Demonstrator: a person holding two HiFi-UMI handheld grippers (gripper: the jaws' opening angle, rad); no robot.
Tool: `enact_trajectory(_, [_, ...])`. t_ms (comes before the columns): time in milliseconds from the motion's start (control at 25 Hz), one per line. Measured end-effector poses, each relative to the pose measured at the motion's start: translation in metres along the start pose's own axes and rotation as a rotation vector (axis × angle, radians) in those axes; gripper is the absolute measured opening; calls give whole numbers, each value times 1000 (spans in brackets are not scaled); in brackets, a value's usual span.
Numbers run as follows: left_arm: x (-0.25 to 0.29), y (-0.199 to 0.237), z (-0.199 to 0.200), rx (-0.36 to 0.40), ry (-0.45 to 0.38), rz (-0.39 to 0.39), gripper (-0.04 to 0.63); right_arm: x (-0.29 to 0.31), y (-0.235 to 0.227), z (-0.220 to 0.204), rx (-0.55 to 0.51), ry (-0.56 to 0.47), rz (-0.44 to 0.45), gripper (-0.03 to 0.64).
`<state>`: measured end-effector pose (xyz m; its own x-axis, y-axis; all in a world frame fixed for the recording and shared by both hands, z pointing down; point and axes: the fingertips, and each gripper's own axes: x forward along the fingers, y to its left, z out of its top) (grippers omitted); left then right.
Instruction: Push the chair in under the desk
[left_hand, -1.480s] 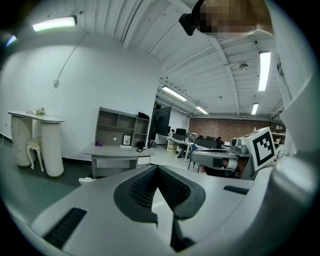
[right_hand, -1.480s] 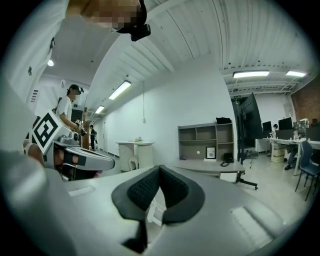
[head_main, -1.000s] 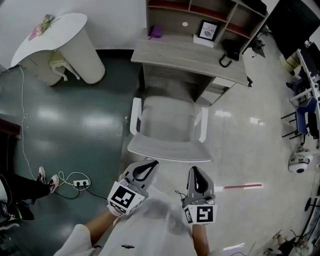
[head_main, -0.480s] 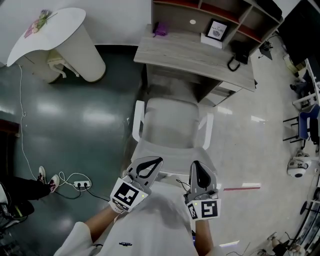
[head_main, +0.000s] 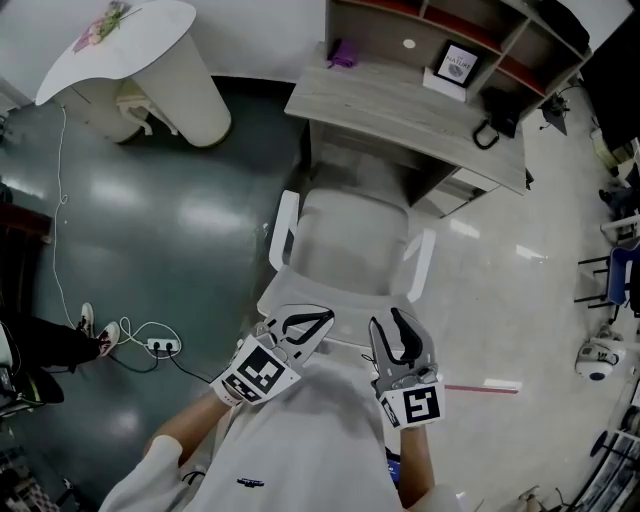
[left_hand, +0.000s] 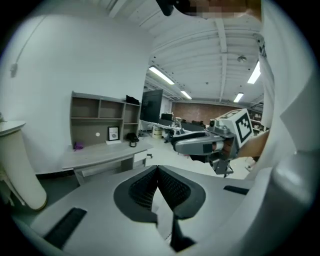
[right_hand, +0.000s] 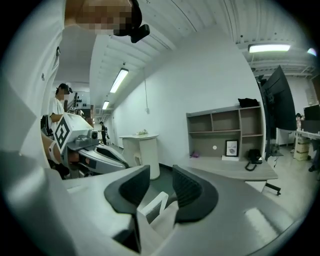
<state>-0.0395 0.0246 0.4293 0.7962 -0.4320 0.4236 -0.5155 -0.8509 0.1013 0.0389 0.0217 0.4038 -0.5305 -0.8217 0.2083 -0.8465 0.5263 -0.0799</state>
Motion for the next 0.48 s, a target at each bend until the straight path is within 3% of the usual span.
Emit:
enact_trajectory(120, [16,-10,-27,72,87,-53,11,2,2,-25,-4,81,66,171])
enact_trajectory(200, [25,-15,-47,106,157,-95,102,4,3,-44,-9,132,103,179])
enact_trajectory(360, [36,-28,-93,160,298,-194,171,6,11,-78,-42,234,151,179])
enact_trajectory(480, [40,-37,-124,181,356,-248,183,6,21,-105,-58,283,206,179])
